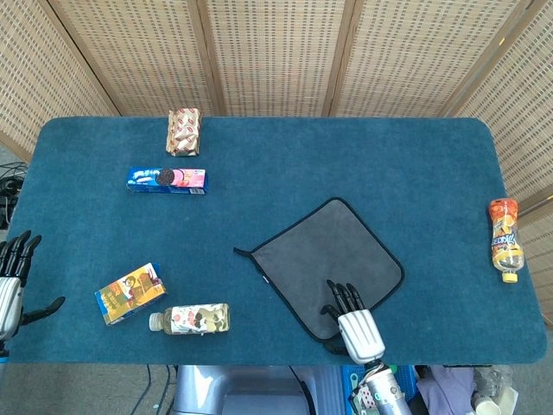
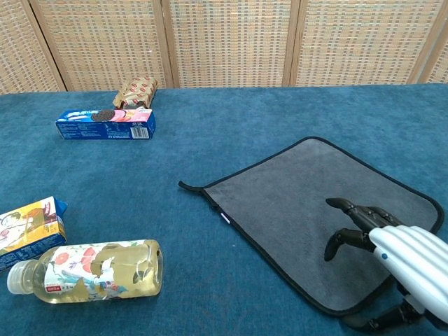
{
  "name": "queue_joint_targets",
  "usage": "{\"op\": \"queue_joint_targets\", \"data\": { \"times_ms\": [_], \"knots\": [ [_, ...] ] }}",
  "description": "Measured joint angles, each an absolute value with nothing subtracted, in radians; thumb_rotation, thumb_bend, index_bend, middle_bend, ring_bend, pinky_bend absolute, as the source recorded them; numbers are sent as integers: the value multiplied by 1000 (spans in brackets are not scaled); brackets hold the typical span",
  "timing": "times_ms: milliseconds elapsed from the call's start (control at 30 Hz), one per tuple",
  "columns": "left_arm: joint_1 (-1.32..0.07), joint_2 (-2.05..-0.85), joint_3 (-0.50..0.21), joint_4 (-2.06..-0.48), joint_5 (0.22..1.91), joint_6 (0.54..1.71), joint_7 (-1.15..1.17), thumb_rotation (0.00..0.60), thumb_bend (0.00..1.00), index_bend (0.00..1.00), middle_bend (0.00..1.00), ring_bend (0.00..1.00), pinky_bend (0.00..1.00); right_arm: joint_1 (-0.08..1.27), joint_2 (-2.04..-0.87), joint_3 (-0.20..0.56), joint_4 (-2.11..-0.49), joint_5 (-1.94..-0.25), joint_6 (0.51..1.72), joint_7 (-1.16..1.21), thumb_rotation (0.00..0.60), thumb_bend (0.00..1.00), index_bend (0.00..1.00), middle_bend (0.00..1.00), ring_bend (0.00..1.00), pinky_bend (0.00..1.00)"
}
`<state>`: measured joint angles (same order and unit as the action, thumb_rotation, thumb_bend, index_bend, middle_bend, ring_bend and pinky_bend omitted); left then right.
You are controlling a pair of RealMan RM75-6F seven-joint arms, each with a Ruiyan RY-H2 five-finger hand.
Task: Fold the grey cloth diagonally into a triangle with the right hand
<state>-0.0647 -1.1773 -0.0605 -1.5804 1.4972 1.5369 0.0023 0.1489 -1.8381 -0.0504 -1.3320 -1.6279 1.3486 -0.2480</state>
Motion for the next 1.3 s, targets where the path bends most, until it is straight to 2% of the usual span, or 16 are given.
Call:
{"op": "queue_joint_targets", "data": {
  "times_ms": [233, 600, 933, 1300],
  "knots": [
    [-65, -1178, -59, -1581, 1501, 1538, 4, 600, 152, 0, 0, 0, 0, 146, -1818, -52, -1355, -1621, 1357, -259, 600, 163, 380, 0, 0, 0],
    [-64, -1177, -59, -1580, 1504, 1542, 1, 600, 153, 0, 0, 0, 0, 155, -1833, -53, -1338, -1613, 1340, -256, 600, 333, 380, 0, 0, 0],
    [-65, -1178, -60, -1579, 1504, 1543, -3, 600, 153, 0, 0, 0, 0, 159, -1840, -55, -1328, -1614, 1340, -250, 600, 340, 392, 0, 0, 0],
    [-62, -1176, -61, -1578, 1508, 1552, -11, 600, 153, 0, 0, 0, 0, 158, -1859, -51, -1298, -1621, 1364, -238, 600, 340, 538, 78, 0, 0]
  ]
}}
